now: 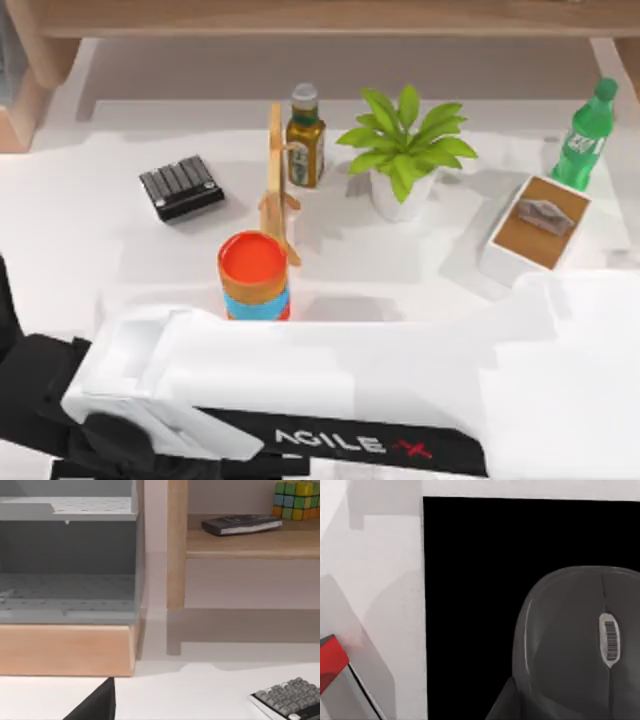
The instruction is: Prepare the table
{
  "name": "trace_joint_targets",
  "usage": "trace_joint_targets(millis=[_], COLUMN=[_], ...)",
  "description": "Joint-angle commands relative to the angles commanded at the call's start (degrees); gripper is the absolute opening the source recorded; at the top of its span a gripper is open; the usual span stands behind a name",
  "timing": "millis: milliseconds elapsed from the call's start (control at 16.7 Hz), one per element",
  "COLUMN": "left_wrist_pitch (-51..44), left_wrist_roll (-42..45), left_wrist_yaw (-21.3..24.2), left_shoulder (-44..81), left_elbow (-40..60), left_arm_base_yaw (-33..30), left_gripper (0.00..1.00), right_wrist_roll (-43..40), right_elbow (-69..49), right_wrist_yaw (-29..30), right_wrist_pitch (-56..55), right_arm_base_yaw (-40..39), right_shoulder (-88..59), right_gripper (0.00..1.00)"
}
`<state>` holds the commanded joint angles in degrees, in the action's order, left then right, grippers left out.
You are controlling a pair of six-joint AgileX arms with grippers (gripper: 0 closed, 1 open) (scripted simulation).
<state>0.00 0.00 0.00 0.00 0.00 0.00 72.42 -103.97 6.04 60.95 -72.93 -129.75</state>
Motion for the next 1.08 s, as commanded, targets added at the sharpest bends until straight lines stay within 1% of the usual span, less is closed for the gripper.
trace_joint_targets(millis=[360, 1080], left_wrist_pitch=[0.0, 0.0], left_wrist_roll=[0.0, 0.0], left_wrist_yaw=[0.0, 0.0], left_shoulder=[0.0, 0.0], left_elbow=[0.0, 0.0], left_arm_base_yaw=[0.0, 0.0], left_gripper=[1.00, 1.00], right_wrist_roll=[0.2, 0.2], right_elbow=[0.8, 0.8], right_wrist_yaw=[-0.2, -0.2], right_wrist_pitch=[0.1, 0.1], right_arm_base_yaw=[-0.2, -0.2], right_shoulder=[-0.8, -0.8], right_gripper=[0.00, 0.90])
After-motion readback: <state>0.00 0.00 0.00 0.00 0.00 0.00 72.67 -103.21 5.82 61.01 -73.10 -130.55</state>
